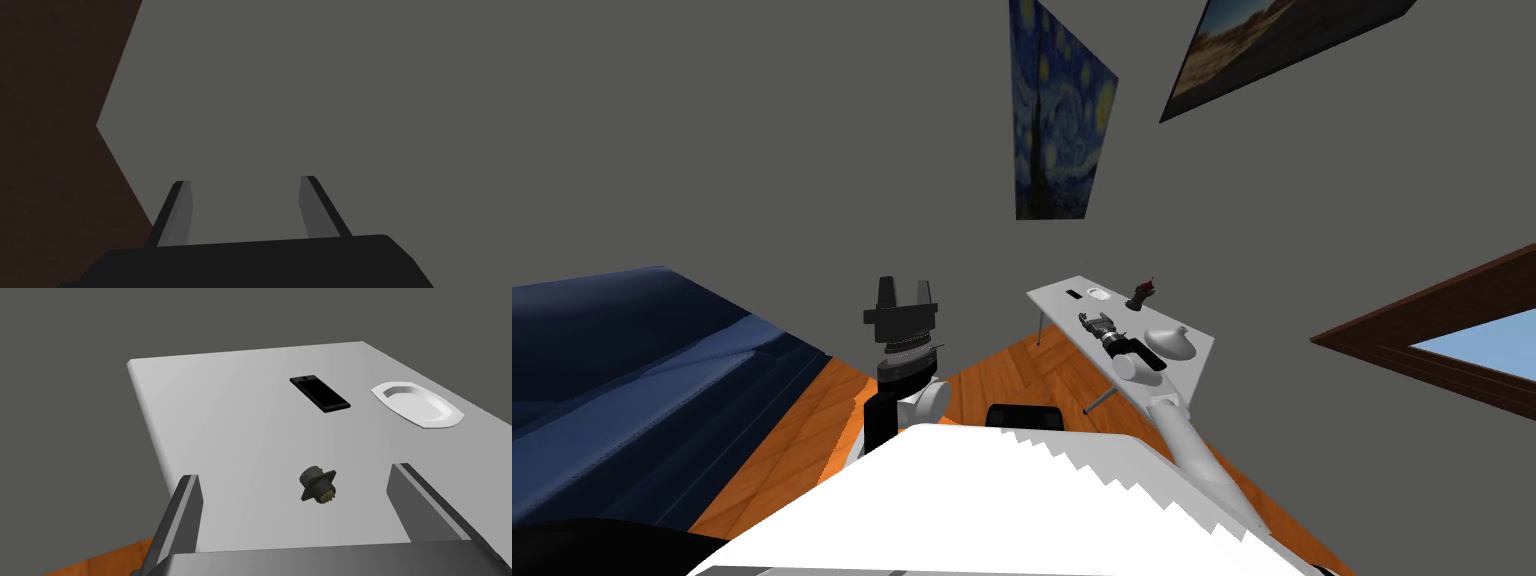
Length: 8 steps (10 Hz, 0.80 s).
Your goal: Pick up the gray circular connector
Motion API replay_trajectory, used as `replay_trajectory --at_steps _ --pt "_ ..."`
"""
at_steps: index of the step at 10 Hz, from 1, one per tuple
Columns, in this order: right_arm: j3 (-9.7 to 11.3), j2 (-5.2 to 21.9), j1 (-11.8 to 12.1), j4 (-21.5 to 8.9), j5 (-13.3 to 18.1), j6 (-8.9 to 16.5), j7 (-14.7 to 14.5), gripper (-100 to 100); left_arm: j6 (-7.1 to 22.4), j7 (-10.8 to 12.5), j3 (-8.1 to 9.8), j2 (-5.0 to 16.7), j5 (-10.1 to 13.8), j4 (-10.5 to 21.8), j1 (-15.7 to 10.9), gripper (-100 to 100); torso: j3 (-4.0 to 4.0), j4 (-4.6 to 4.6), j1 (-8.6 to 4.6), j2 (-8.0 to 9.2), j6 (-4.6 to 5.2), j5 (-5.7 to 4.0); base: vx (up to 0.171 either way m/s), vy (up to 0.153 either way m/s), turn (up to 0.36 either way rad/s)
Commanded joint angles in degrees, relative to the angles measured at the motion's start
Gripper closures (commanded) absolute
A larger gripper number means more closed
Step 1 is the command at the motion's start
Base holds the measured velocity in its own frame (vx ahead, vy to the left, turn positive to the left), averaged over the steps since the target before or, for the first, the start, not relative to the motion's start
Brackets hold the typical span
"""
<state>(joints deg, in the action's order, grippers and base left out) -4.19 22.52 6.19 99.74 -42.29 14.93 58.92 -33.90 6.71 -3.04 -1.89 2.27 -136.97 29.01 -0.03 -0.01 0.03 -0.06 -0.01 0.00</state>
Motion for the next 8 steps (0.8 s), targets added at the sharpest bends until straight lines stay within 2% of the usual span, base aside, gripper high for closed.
replay_trajectory --at_steps 1,2,3,4,5,6,7,8 --pt "-0.19 -0.2 0.15 0.26 -0.04 1.07 1.62 -100 0.0 0.0 0.0 0.0 0.0 0.0 0.0 0 0.0 0.0 0.0 0.0 0.0 0.0 0.006 0.0 0.002" --pt "-0.52 0.95 -1.02 -2.07 -2.06 3.74 3.96 -100 0.0 0.0 0.0 0.0 0.0 0.0 0.0 0 0.01 0.0 0.01 0.02 0.0 0.0 0.018 0.003 -0.006" --pt "-0.52 0.95 -1.02 -2.07 -2.06 4.06 5.29 -100 0.0 0.0 0.0 0.0 0.0 0.0 0.0 0 -0.01 0.0 0.0 -0.02 0.0 0.0 0.019 0.004 -0.004" --pt "-0.85 2.15 -2.19 -4.43 -4.0 6.5 7.07 -100 0.0 0.0 0.0 0.0 0.0 0.0 0.0 0 -0.02 -0.01 0.01 -0.03 0.0 0.0 0.031 0.004 0.001" --pt "-0.85 2.15 -2.19 -4.45 -4.0 7.1 8.69 -100 0.0 0.0 0.0 0.0 0.0 0.0 0.0 0 -0.04 -0.02 -0.01 -0.08 0.0 0.0 0.03 0.003 0.002" --pt "-1.17 3.39 -3.35 -6.87 -5.83 9.11 10.3 -100 0.0 0.0 0.0 0.0 0.0 0.0 0.0 0 -0.04 -0.02 0.0 -0.08 0.0 0.0 0.045 0.004 0.007" --pt "-1.17 3.39 -3.35 -6.87 -5.83 10.17 12.08 -100 0.0 0.0 0.0 0.0 0.0 0.0 0.0 0 -0.07 -0.02 0.0 -0.12 0.0 0.0 0.039 0.005 0.005" --pt "-1.49 4.64 -4.51 -8.93 -7.57 12.42 13.82 -100 0.0 0.0 0.0 0.0 0.0 0.0 0.0 0 -0.07 -0.03 0.02 -0.11 0.0 0.0 0.05 0.004 0.015"
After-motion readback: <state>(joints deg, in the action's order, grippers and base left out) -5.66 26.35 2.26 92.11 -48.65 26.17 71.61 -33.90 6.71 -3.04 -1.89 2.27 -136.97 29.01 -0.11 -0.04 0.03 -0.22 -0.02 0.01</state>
